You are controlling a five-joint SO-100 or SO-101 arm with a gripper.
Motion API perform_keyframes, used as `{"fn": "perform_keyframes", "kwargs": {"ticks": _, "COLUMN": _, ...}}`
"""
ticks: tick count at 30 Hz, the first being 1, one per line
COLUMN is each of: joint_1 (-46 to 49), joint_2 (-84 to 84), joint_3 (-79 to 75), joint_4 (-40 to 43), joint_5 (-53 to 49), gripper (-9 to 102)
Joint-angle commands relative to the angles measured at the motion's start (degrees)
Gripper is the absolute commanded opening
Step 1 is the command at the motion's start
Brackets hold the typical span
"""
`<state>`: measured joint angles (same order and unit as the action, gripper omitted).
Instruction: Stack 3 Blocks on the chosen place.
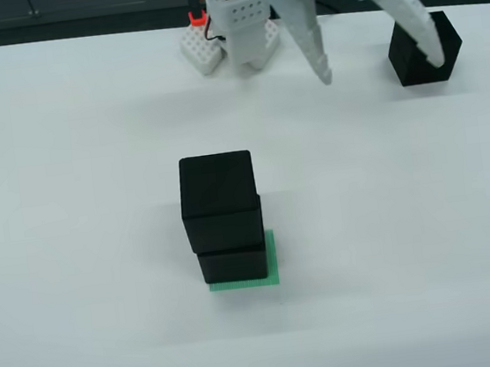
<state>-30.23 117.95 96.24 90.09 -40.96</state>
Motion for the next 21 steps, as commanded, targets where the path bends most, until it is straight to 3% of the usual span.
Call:
{"fn": "perform_keyframes", "kwargs": {"ticks": 1, "joint_1": -8.9, "joint_2": -0.3, "joint_3": 1.3, "joint_4": 0.0, "joint_5": -0.8, "gripper": 39}}
{"fn": "perform_keyframes", "kwargs": {"ticks": 9, "joint_1": -26.5, "joint_2": -17.7, "joint_3": 4.7, "joint_4": -6.2, "joint_5": -0.4, "gripper": 45}}
{"fn": "perform_keyframes", "kwargs": {"ticks": 21, "joint_1": -39.7, "joint_2": -23.5, "joint_3": -0.9, "joint_4": -0.9, "joint_5": 1.5, "gripper": 46}}
